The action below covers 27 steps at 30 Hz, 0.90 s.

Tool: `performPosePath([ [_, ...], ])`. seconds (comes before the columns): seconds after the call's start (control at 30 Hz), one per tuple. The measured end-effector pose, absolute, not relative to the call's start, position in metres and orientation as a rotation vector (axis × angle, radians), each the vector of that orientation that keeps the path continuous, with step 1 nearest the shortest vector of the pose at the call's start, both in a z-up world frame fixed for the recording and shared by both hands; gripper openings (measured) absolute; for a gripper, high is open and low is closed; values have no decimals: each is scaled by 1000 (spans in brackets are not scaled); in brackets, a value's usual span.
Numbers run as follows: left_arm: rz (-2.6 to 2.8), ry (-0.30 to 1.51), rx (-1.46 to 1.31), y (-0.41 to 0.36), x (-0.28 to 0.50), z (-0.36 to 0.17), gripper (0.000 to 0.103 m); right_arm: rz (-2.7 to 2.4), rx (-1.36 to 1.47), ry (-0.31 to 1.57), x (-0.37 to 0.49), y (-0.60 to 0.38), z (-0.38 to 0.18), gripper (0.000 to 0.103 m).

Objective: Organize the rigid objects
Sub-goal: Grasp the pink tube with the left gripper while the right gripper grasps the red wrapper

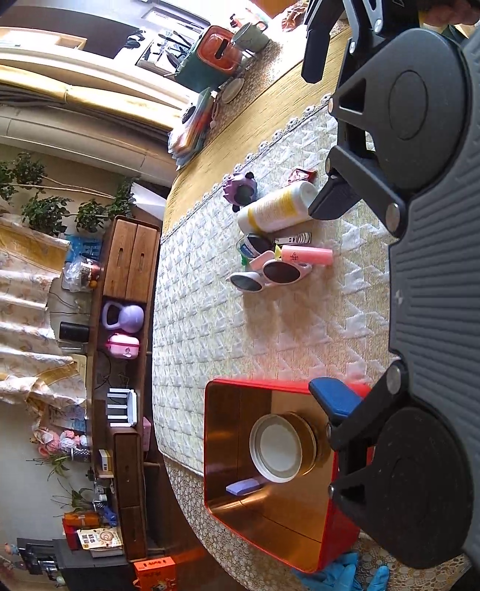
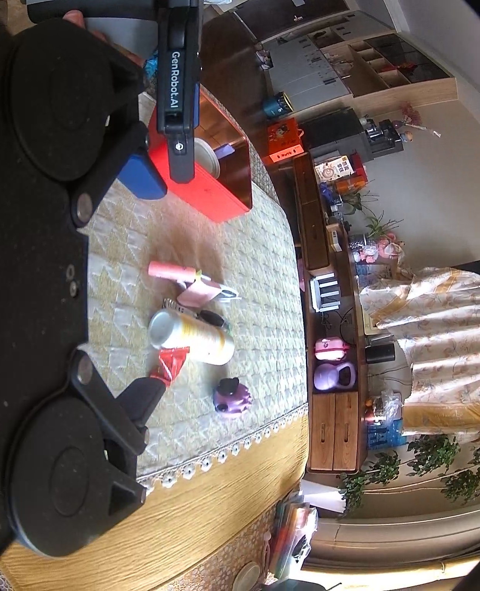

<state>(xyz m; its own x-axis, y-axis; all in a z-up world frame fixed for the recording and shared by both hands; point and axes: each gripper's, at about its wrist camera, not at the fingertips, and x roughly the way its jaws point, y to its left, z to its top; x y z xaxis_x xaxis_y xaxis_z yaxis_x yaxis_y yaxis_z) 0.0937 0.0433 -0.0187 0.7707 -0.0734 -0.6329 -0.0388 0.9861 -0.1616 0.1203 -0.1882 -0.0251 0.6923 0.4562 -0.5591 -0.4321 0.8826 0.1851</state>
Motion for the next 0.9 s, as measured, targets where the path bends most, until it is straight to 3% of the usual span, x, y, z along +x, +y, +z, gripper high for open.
performPosePath([
  [0.57, -32, 700, -100, 6, 121, -48, 93, 481, -43, 667, 170, -226, -59, 98],
  [0.9, -39, 732, -54, -9, 147, -70, 93, 518, -123, 734, 210, -227, -83, 83],
])
